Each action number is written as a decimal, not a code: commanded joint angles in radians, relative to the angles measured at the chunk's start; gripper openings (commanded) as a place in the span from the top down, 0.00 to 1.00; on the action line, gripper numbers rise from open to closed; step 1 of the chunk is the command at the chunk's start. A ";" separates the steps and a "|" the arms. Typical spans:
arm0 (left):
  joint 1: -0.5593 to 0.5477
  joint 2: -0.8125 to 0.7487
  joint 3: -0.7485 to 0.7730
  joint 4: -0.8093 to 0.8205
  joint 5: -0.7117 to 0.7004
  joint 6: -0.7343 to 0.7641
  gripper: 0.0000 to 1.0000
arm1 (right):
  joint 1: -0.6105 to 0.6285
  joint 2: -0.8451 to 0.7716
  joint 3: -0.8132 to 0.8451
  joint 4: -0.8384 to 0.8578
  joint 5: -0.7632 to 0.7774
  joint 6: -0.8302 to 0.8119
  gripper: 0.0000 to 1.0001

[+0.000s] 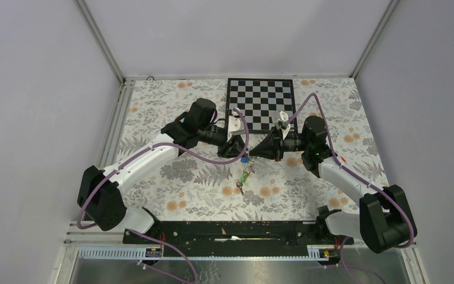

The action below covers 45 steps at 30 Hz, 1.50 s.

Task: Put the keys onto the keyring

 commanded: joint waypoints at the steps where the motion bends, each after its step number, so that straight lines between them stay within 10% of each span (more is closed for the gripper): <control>1: 0.008 0.013 0.004 0.070 -0.006 -0.043 0.69 | -0.005 -0.031 0.039 0.043 -0.008 0.008 1.00; 29: 0.009 0.048 -0.004 0.086 0.031 -0.094 0.82 | -0.005 -0.032 0.033 0.062 0.001 0.021 1.00; 35: 0.008 0.048 -0.002 0.083 0.030 -0.098 1.00 | -0.006 -0.033 0.032 0.055 0.002 0.012 1.00; 45: -0.023 0.045 0.109 -0.103 -0.158 -0.017 1.00 | -0.009 -0.051 0.066 -0.241 0.024 -0.284 0.94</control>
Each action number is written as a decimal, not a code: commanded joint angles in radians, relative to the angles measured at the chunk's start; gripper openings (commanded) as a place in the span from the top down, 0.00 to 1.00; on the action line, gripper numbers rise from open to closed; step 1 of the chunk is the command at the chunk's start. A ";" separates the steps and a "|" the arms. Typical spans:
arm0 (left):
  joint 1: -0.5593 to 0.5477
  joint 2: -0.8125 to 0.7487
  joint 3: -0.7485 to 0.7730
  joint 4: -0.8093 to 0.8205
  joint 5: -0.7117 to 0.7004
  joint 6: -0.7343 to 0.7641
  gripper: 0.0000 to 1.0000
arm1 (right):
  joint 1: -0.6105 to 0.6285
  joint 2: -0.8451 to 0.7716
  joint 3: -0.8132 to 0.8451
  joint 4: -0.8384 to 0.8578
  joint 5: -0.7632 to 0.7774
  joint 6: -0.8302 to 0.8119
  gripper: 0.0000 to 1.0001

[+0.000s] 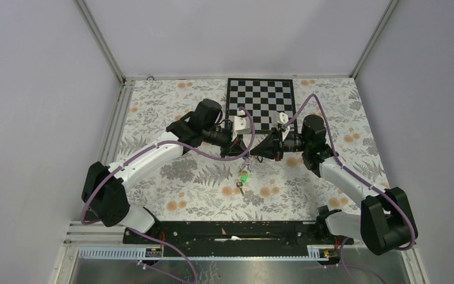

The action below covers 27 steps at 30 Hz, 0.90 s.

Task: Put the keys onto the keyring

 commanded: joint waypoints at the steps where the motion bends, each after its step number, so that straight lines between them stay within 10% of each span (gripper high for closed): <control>1: -0.027 0.009 0.117 -0.123 -0.161 0.076 1.00 | -0.003 -0.039 0.064 -0.185 0.000 -0.206 0.92; 27: -0.138 0.103 0.282 -0.297 -0.315 0.108 1.00 | 0.027 -0.021 0.048 -0.245 0.029 -0.281 0.94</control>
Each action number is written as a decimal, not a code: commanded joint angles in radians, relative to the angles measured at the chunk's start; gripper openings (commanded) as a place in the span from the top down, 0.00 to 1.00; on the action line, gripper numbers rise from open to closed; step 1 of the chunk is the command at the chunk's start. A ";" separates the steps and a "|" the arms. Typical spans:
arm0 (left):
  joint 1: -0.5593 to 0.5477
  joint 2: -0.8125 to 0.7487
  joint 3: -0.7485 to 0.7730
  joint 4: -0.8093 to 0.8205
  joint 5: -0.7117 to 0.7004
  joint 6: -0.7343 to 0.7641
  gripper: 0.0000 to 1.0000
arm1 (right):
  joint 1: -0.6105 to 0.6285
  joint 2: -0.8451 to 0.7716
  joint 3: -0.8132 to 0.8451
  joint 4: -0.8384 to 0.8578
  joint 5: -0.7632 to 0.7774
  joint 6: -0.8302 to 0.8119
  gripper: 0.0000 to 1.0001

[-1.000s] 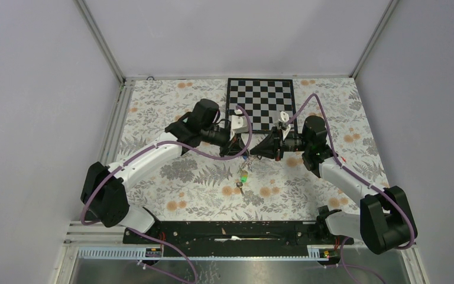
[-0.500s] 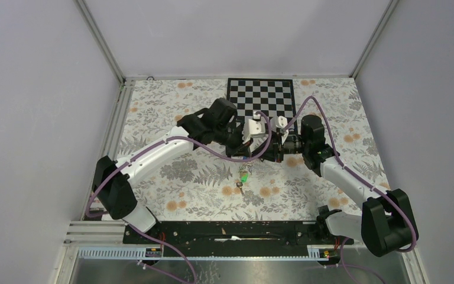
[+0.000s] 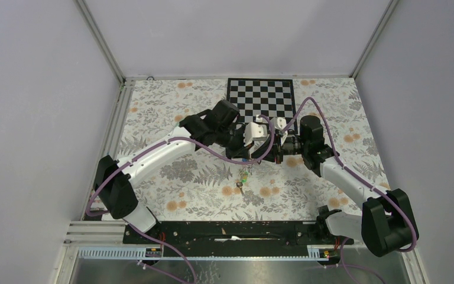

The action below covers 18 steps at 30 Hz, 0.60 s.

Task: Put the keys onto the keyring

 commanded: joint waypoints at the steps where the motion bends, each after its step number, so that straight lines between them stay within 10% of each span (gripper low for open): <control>1: -0.003 -0.005 0.061 0.026 -0.011 0.001 1.00 | 0.017 -0.006 0.021 0.010 0.003 -0.015 0.93; 18: 0.000 -0.003 0.065 0.030 0.038 -0.010 1.00 | 0.035 0.002 0.006 0.037 0.006 0.004 0.87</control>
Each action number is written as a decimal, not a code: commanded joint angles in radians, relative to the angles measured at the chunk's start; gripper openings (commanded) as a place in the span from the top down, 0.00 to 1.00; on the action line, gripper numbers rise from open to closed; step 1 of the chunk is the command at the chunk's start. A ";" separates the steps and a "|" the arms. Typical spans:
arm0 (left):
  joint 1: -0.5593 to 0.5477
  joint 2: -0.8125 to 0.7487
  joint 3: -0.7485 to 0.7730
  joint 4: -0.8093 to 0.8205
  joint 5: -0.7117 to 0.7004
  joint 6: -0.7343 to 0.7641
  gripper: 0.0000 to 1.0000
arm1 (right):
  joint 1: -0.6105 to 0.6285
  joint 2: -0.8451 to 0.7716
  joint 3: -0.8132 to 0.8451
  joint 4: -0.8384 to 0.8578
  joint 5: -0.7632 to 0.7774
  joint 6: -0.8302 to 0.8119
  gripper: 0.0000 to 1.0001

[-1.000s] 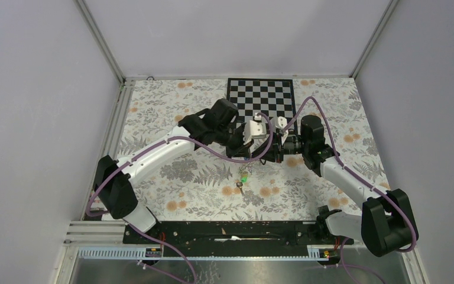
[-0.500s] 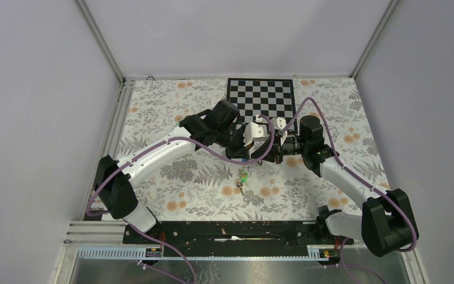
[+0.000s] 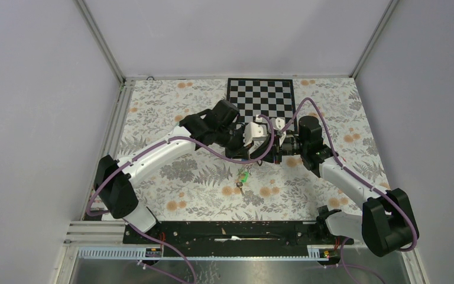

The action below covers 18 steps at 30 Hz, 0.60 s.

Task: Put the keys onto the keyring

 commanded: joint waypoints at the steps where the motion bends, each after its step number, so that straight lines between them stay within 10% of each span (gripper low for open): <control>1: 0.001 -0.007 0.051 0.058 0.034 -0.009 1.00 | 0.017 0.002 0.004 0.041 -0.015 0.006 0.87; 18: 0.076 -0.078 -0.022 0.140 0.158 -0.045 0.88 | -0.015 -0.005 0.005 0.227 -0.034 0.204 1.00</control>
